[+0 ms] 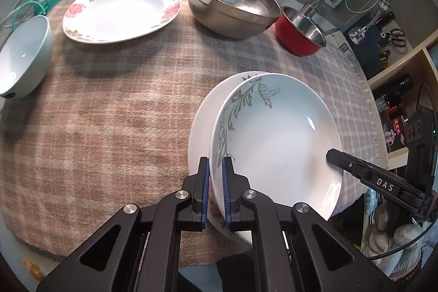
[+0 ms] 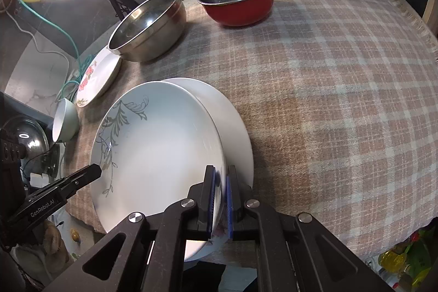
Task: Organize plates and bowls
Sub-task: 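Lift the gold-leaf plate and lower it onto the pink-flower deep plate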
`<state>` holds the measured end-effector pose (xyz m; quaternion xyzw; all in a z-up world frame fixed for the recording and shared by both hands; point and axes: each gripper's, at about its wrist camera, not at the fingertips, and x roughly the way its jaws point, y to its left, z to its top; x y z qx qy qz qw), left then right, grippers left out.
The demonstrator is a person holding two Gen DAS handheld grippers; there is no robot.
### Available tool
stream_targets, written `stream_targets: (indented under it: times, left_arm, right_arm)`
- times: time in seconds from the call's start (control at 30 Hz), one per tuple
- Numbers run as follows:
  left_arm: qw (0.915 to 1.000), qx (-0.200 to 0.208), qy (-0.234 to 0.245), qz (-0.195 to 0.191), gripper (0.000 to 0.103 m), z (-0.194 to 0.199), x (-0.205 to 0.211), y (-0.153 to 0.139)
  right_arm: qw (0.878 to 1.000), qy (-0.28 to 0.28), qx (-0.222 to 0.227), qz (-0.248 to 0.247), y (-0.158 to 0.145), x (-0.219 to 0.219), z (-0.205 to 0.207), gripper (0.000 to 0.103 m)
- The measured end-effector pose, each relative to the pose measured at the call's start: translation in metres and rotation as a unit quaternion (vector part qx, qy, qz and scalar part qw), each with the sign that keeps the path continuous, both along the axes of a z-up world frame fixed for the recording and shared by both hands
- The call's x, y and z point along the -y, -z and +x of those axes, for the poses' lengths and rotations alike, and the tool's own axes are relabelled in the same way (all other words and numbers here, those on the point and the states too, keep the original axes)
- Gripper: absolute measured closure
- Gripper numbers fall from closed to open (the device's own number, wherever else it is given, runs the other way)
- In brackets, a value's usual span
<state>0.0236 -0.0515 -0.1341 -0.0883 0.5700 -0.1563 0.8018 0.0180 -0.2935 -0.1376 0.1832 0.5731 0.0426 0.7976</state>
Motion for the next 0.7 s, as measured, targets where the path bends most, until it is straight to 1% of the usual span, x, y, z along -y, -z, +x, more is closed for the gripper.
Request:
stream_targets:
  times: [0.53,0.7]
  left_arm:
    - [0.9999,0.002,-0.003,0.014,0.096,0.0029,0.0020,0.0057]
    - [0.9998,0.005,-0.002,0.017,0.096,0.0034,0.0034,0.0066]
  right_arm:
    - [1.000,-0.008,-0.002,-0.006,0.0054,-0.0010,0.0028,0.096]
    - [1.000,-0.012,0.000,-0.016,0.0050,-0.0037,0.0043,0.096]
